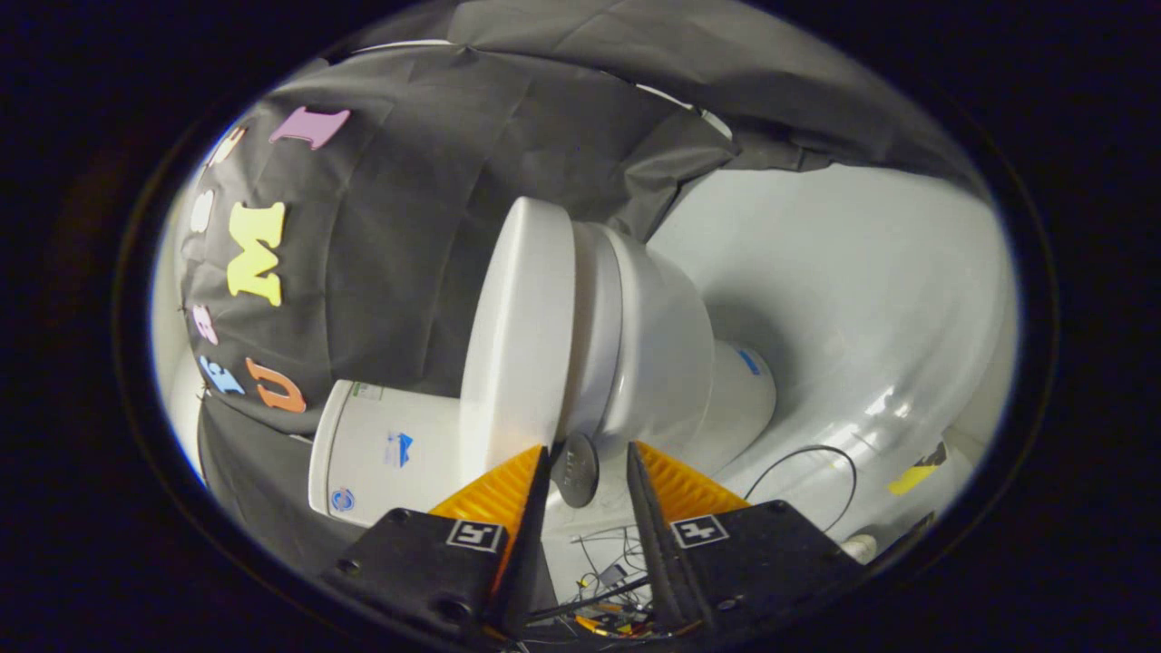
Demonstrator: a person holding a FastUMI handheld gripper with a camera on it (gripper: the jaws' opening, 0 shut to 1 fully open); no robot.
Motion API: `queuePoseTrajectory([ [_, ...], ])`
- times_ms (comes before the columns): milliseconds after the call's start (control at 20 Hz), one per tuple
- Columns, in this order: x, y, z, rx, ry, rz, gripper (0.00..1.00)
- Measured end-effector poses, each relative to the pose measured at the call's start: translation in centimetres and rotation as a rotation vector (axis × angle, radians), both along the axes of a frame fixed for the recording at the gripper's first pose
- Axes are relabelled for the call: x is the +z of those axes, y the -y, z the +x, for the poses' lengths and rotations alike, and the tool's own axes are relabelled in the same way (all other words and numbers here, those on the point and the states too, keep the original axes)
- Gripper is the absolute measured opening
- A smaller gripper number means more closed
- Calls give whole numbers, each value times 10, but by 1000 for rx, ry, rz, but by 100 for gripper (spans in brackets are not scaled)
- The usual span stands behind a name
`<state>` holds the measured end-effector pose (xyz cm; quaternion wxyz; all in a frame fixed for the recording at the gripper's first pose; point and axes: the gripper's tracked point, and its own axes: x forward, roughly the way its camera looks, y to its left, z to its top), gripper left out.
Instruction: Open the toilet lid.
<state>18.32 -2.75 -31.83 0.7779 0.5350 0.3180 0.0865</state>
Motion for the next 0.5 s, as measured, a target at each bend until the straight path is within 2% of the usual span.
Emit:
queuePoseTrajectory([
  [200,4,-4,6,-4,-12,78,32],
  [250,2,-4,8,-16,-19,84,22],
  [500,8,-2,8,-10,-28,172,10],
])
